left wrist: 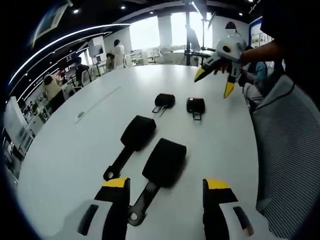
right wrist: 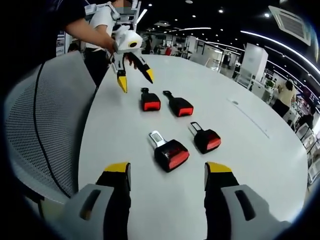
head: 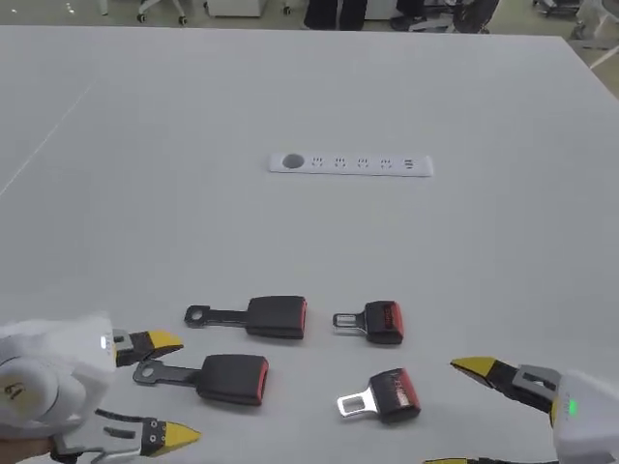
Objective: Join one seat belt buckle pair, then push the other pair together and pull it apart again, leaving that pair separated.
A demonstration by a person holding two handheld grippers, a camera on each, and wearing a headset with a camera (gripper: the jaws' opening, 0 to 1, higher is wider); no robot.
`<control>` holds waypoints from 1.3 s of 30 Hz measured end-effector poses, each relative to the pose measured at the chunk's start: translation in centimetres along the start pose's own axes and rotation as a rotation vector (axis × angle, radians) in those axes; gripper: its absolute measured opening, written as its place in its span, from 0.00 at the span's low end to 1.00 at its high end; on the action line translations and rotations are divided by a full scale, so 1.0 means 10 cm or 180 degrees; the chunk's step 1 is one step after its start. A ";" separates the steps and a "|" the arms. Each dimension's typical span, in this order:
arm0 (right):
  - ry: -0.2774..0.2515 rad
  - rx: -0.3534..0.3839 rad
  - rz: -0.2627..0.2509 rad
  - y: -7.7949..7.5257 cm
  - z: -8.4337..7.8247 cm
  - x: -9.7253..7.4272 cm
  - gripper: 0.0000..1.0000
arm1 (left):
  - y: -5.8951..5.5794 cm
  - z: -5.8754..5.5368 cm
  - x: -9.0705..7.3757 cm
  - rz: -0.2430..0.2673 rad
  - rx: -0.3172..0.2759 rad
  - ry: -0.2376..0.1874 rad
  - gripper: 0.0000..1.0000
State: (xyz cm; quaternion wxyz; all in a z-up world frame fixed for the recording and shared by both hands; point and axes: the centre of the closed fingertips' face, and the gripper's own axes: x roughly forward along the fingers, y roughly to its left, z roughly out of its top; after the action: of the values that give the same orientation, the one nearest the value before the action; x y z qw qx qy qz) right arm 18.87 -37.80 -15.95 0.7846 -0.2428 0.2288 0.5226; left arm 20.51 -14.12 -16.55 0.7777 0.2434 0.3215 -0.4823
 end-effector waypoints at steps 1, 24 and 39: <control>0.0008 -0.0014 0.0022 0.01 0.00 0.01 0.56 | 0.01 0.00 0.01 -0.0028 0.0016 0.0022 0.59; 0.0284 -0.0444 0.0425 -0.04 -0.04 0.25 0.47 | 0.07 -0.01 0.28 -0.0507 0.0564 0.0446 0.42; 0.0375 -0.0726 0.0668 -0.08 0.00 0.42 0.42 | 0.07 -0.10 0.41 -0.0820 0.0753 0.0713 0.35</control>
State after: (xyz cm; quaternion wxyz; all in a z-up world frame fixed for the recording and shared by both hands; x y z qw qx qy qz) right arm 21.07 -35.08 -18.39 0.6783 -0.3353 0.2377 0.6091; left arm 22.23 -15.57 -20.19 0.6349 0.3421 0.3756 -0.5821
